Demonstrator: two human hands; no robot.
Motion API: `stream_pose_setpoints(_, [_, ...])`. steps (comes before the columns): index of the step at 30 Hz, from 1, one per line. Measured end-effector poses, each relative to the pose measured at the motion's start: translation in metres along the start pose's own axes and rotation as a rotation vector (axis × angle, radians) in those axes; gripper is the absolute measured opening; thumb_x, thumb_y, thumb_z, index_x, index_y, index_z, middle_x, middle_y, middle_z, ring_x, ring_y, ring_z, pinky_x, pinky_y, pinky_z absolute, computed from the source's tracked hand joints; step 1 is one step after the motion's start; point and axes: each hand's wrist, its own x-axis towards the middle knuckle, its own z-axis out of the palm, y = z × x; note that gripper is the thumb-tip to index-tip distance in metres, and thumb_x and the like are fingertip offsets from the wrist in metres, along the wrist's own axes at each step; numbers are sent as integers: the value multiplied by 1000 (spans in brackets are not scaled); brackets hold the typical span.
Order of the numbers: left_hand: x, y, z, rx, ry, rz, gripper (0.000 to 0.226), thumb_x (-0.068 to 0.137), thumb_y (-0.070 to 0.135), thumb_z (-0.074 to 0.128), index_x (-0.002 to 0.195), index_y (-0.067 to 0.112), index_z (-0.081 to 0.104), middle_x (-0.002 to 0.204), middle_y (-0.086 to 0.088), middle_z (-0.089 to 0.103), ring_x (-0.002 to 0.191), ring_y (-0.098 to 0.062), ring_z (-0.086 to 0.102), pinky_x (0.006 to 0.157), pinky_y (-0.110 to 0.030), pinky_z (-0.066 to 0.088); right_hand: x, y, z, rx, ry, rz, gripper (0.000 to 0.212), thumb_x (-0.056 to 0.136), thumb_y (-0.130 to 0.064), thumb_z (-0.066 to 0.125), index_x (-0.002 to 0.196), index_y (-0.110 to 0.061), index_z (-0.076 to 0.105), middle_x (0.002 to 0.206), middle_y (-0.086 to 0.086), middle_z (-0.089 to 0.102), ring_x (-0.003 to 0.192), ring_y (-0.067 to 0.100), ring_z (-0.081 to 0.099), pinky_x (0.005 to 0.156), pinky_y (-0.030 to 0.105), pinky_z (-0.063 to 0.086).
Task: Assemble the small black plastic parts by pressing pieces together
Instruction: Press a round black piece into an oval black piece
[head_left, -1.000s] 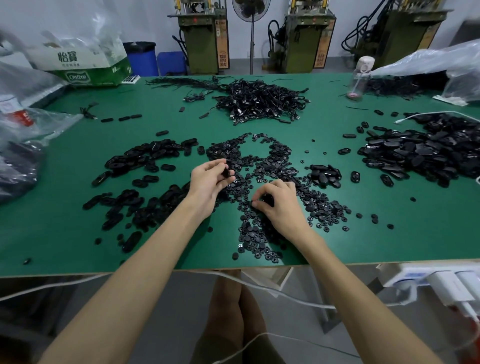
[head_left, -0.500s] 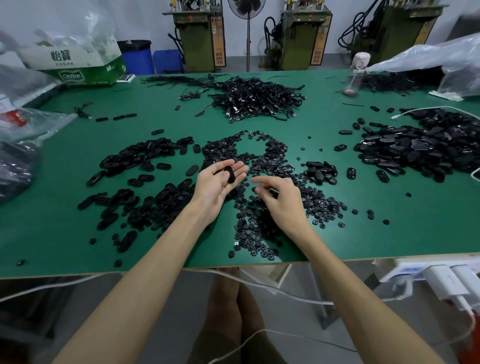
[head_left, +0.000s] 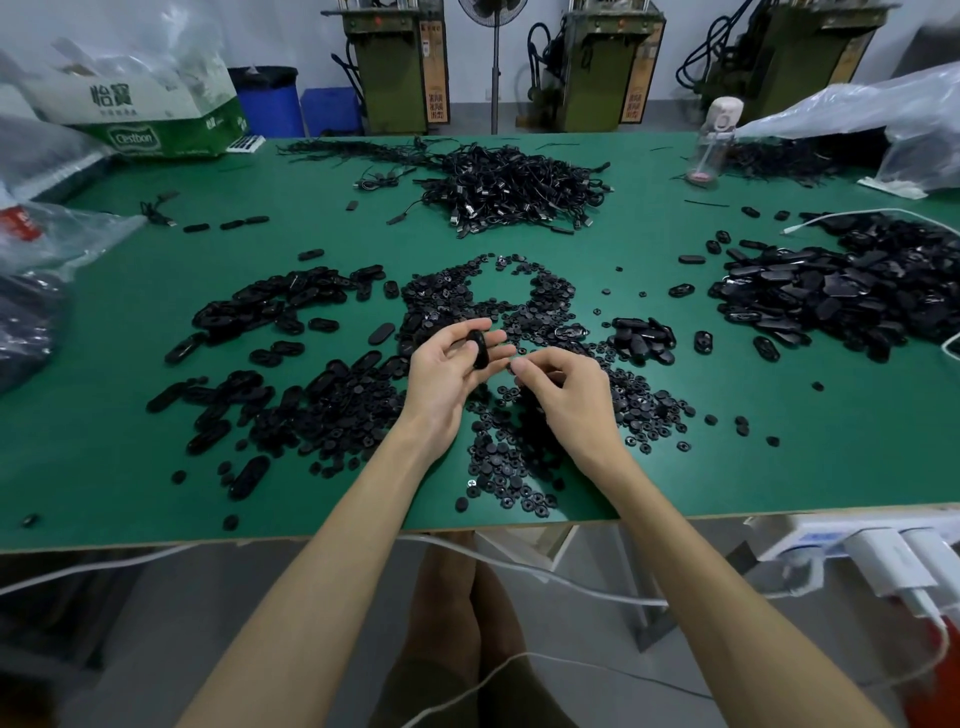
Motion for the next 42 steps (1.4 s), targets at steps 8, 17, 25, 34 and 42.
stream_pose_setpoints(8, [-1, -4, -2, 9, -79, 47, 31, 108, -5, 40, 130, -4, 62, 118, -21, 73, 109, -33, 73, 90, -35, 60, 0, 1, 0, 19, 51, 49, 32, 99, -39, 68, 77, -16, 71, 73, 3, 72, 69, 22, 63, 70, 32, 47])
stream_pose_setpoints(17, [-3, -4, -3, 34, -137, 57, 29, 105, -1, 52, 132, -5, 61, 118, -19, 75, 110, -32, 73, 90, -35, 61, -3, -3, -4, 132, 21, -6, 14, 99, -24, 68, 98, -21, 81, 93, -11, 78, 90, 9, 72, 89, 43, 57])
stream_pose_setpoints(25, [-4, -5, -3, 94, -72, 82, 23, 100, 10, 66, 120, -2, 68, 99, -14, 79, 84, -22, 76, 67, -26, 58, -3, -2, -5, 206, 47, 3, 10, 97, -26, 70, 97, -23, 79, 85, -9, 78, 87, 9, 73, 88, 31, 57])
stream_pose_setpoints(34, [-3, -7, -4, 172, -131, 114, 22, 103, 9, 60, 120, 13, 74, 84, -7, 70, 66, -10, 62, 49, -19, 41, -3, -1, -5, 245, 64, 52, 13, 98, -18, 67, 102, -24, 78, 80, -4, 78, 87, 13, 73, 93, 38, 55])
stream_pose_setpoints(42, [-4, -7, -5, 263, -213, 92, 26, 96, 12, 71, 122, 8, 73, 101, -26, 75, 73, -22, 57, 61, -21, 49, -2, 4, -4, 325, 69, 104, 10, 95, -16, 71, 104, -17, 70, 90, -2, 80, 94, 15, 76, 97, 49, 56])
